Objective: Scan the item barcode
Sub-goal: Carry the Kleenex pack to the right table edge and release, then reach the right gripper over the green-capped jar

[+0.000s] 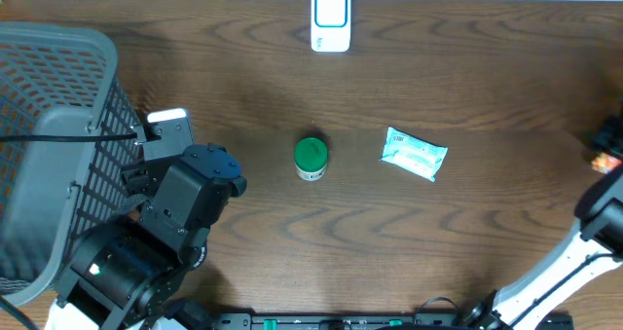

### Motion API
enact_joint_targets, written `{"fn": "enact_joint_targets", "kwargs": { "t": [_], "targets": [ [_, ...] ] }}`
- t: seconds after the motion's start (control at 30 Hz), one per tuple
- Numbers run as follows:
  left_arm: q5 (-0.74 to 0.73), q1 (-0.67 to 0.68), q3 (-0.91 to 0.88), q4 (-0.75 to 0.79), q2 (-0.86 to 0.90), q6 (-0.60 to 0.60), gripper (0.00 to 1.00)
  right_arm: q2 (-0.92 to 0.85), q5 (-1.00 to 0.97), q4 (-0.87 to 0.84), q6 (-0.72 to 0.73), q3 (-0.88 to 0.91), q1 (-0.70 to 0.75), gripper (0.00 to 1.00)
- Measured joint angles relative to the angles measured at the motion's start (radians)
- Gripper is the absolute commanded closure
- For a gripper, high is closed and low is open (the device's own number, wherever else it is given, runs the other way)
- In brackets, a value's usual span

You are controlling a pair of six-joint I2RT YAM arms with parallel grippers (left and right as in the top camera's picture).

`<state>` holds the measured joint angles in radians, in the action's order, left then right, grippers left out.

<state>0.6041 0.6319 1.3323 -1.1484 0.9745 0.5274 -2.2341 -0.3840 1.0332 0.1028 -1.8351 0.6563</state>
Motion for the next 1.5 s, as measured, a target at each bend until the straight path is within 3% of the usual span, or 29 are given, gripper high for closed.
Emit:
{"fn": "enact_joint_targets", "kwargs": {
  "t": [0.03, 0.07, 0.1, 0.43, 0.63, 0.73, 1.0, 1.33, 1.5],
  "targets": [
    [0.0, 0.0, 0.0, 0.0, 0.0, 0.0, 0.19, 0.0, 0.002, -0.006, 0.0, 0.0, 0.021, 0.23],
    [0.0, 0.0, 0.0, 0.0, 0.0, 0.0, 0.19, 0.0, 0.003, -0.009, 0.001, -0.001, 0.04, 0.03],
    [0.0, 0.0, 0.0, 0.0, 0.0, 0.0, 0.19, 0.0, 0.007, -0.008, 0.004, -0.001, 0.06, 0.01],
    [0.0, 0.0, 0.0, 0.0, 0.0, 0.0, 0.19, 0.023, 0.204, 0.143, -0.001, -0.1, 0.079, 0.01],
    [0.0, 0.0, 0.0, 0.0, 0.0, 0.0, 0.19, 0.228, 0.492, 0.193, 0.015, -0.159, -0.009, 0.01],
    [0.0, 0.0, 0.0, 0.0, 0.0, 0.0, 0.19, 0.4, 0.665, 0.187, 0.023, -0.184, -0.122, 0.01],
    [0.0, 0.0, 0.0, 0.0, 0.0, 0.0, 0.19, 0.599, 0.789, 0.214, 0.027, -0.203, -0.464, 0.01],
    [0.0, 0.0, 0.0, 0.0, 0.0, 0.0, 0.19, 0.505, 0.784, 0.095, 0.032, -0.171, -0.866, 0.01],
    [0.0, 0.0, 0.0, 0.0, 0.0, 0.0, 0.19, 0.345, 0.636, 0.048, 0.079, -0.169, -0.986, 0.01]
  ]
}}
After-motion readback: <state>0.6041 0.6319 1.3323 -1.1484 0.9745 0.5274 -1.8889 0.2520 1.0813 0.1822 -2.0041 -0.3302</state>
